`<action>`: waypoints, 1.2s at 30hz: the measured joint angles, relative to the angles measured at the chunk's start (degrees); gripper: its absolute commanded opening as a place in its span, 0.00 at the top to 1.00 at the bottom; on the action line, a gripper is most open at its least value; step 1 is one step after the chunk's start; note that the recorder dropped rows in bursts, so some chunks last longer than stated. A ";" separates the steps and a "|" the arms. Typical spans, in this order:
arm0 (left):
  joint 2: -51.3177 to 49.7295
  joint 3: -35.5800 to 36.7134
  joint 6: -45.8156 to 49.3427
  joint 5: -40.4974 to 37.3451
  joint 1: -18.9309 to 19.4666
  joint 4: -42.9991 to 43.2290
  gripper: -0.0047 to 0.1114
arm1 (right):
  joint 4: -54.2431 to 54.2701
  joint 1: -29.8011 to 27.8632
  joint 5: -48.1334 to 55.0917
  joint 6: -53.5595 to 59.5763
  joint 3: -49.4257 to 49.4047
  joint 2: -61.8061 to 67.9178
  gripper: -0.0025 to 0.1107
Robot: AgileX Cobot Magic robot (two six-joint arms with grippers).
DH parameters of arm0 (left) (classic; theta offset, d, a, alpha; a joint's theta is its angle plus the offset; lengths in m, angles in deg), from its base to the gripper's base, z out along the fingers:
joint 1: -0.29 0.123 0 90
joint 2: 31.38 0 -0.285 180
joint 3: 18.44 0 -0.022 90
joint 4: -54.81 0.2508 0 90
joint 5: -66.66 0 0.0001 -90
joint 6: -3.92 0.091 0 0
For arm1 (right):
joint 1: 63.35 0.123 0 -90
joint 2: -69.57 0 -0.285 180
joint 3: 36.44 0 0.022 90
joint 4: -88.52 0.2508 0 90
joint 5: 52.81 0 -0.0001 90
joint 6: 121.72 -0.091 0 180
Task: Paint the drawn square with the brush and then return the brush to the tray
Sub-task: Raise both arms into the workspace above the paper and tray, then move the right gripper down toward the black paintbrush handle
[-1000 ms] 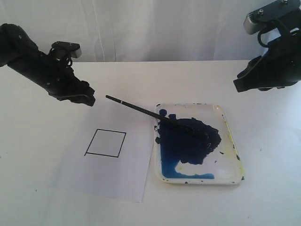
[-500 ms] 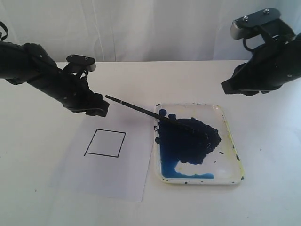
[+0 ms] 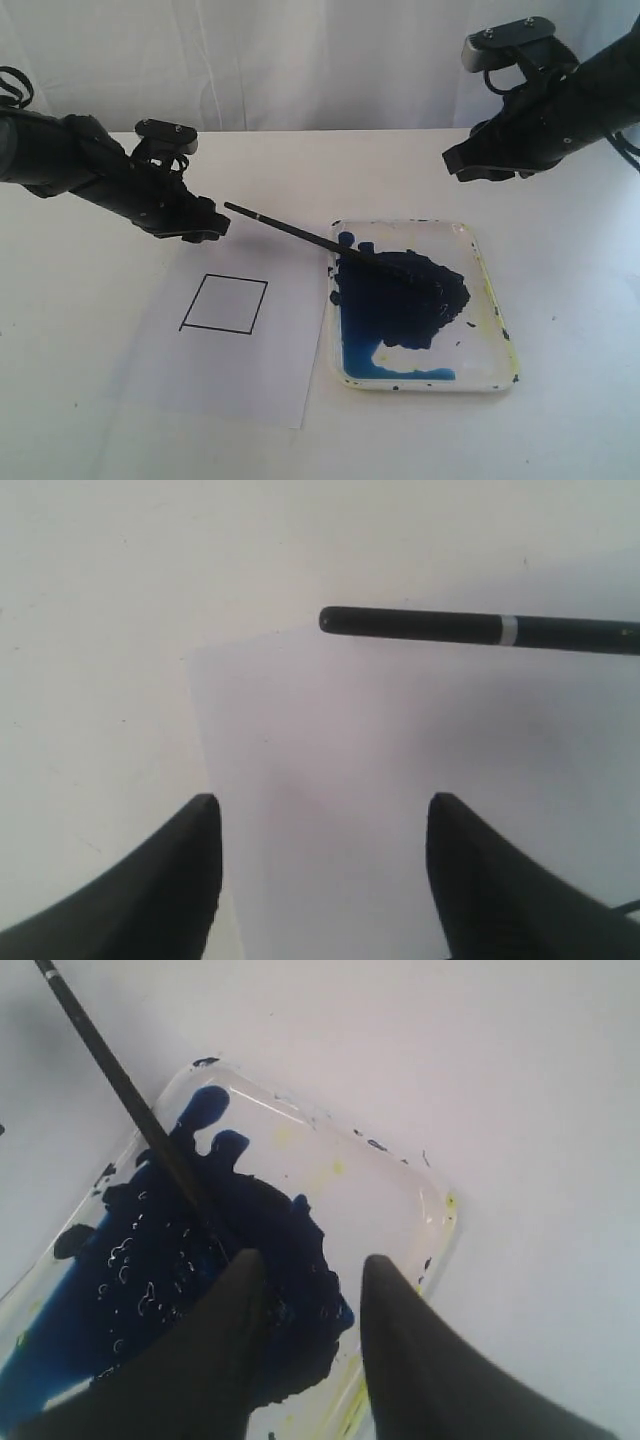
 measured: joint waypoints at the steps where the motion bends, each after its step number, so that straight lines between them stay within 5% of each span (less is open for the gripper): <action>1: -0.17 0.00 0.00 0.13 0.00 0.00 0.42 | 0.47 0.00 0.00 0.00 0.54 0.91 0.70; 36: -3.57 0.00 0.03 2.15 -1.45 0.00 0.42 | 16.99 4.83 -4.52 16.58 4.71 9.11 0.70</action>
